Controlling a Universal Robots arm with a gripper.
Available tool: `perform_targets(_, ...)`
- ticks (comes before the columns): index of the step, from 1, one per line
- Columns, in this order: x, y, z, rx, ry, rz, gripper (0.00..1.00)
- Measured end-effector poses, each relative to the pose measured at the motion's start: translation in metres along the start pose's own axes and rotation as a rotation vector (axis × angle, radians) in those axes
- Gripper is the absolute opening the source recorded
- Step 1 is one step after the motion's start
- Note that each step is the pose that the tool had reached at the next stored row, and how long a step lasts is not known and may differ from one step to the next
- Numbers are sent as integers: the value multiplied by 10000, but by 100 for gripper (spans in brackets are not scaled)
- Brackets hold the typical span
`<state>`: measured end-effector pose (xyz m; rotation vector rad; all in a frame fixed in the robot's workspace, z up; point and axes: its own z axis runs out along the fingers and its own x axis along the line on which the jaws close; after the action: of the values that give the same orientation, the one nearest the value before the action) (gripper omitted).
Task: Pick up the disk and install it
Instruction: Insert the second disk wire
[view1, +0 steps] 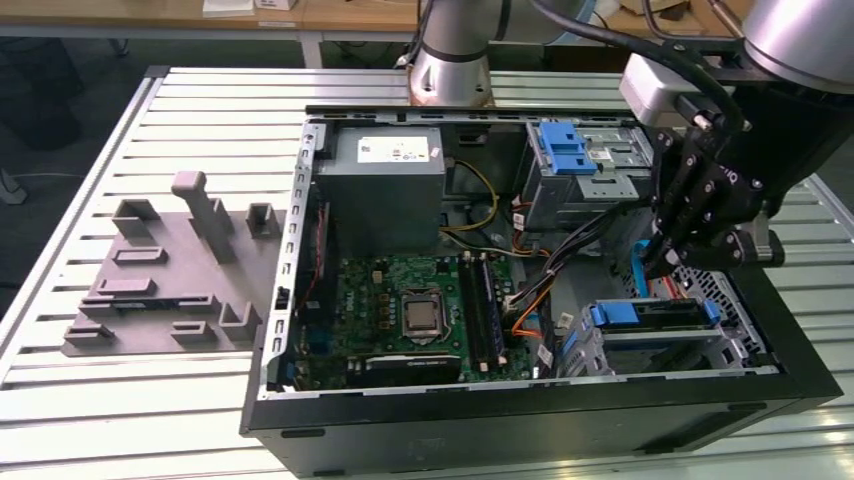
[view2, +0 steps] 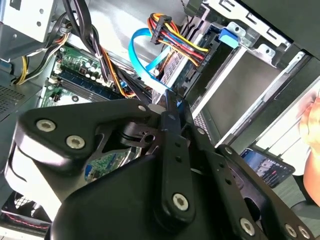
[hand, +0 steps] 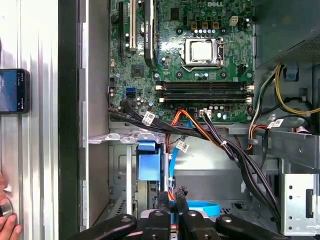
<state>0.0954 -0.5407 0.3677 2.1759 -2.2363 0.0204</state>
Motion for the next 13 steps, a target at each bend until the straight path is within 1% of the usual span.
perform_targets(1,0,0,7,0,0,0,16)
perform_targets(12,0,-1,17,0,-1,-1,16)
perform_targets(13,33,-2,25,-7,-1,-1,16)
